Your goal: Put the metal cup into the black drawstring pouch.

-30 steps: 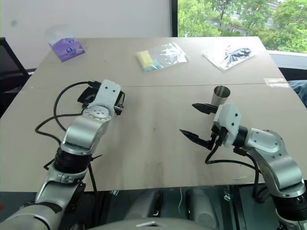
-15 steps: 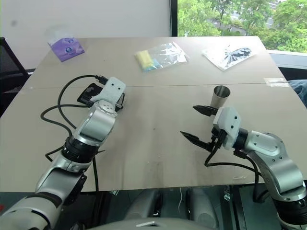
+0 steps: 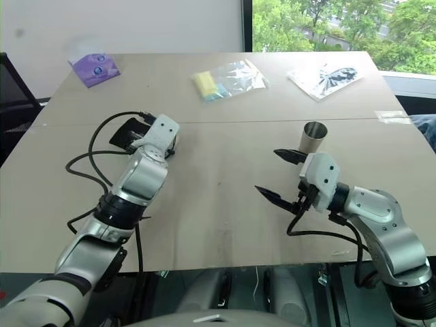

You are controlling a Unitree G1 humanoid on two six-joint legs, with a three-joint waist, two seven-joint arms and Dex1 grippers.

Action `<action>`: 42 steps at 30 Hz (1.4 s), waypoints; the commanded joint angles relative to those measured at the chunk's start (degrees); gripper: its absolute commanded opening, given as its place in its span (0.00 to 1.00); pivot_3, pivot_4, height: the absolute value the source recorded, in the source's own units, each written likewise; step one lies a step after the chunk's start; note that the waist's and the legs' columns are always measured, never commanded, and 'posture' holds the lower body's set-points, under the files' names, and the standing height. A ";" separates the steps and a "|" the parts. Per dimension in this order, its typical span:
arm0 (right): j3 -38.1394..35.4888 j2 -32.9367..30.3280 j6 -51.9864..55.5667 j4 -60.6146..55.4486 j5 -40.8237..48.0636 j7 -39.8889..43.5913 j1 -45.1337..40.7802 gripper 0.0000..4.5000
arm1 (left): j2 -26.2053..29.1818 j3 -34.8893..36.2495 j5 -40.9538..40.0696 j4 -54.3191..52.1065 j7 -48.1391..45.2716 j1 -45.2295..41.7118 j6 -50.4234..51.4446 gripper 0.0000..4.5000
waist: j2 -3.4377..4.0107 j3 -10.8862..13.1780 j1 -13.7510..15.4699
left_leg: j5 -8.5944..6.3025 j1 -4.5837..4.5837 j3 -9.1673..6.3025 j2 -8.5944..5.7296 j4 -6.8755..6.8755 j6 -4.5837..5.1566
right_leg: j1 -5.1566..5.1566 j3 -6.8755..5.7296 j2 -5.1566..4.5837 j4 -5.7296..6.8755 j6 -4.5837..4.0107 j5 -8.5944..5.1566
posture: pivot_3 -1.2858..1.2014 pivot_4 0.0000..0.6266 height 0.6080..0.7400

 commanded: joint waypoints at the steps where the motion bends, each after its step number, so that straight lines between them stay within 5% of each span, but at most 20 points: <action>1: -0.40 0.18 0.50 -0.69 -1.49 -2.42 -2.49 1.00 | 1.01 0.90 1.94 -0.22 -1.05 -0.99 -1.90 0.11 | 0.00 0.00 -0.06 | 0.00 0.00 0.01 0.00 0.01 0.00 | 0.00 0.01 0.00 0.00 0.00 0.00 | 0.52 0.24 1.00; 2: -0.59 0.31 0.02 -0.48 -2.52 -3.25 -3.14 1.00 | 1.17 1.21 1.94 -0.26 -1.44 -0.86 -2.47 0.01 | 0.00 0.00 -0.05 | 0.00 0.01 0.03 0.00 0.01 0.00 | 0.00 0.02 0.00 0.01 0.00 0.00 | 0.52 0.24 1.00; 10: 6.17 -10.06 9.41 5.94 -15.93 -3.56 -15.47 1.00 | -0.16 6.30 -0.25 -4.96 -5.48 0.45 -8.10 0.01 | -0.01 0.00 -0.01 | 0.00 -0.04 0.04 -0.04 0.05 0.00 | -0.04 -0.01 -0.06 0.01 0.00 0.00 | 0.52 0.24 1.00; 19: 13.03 -9.51 9.90 24.29 -20.35 2.63 -28.15 1.00 | -1.46 6.51 0.81 -12.19 -7.85 3.06 -4.91 0.01 | -0.01 0.00 -0.01 | 0.00 -0.07 0.03 -0.05 0.03 0.01 | -0.05 -0.03 -0.08 -0.01 0.00 0.00 | 0.52 0.24 1.00; 40: 12.70 -11.00 20.07 27.34 -26.03 3.70 -33.84 1.00 | -2.77 8.62 1.64 -14.33 -7.54 4.52 -4.55 0.01 | -0.01 0.00 0.03 | -0.01 -0.11 0.00 -0.06 0.02 0.01 | -0.08 -0.05 -0.10 -0.01 -0.01 0.01 | 0.52 0.24 1.00; 42: 13.52 -10.65 20.12 28.57 -26.80 3.83 -34.47 0.82 | -2.93 8.72 1.50 -14.00 -7.68 4.27 -5.12 0.00 | -0.01 0.00 -0.06 | -0.01 -0.09 0.01 -0.06 0.02 0.01 | -0.08 -0.04 -0.10 0.00 -0.01 0.01 | 0.52 0.24 1.00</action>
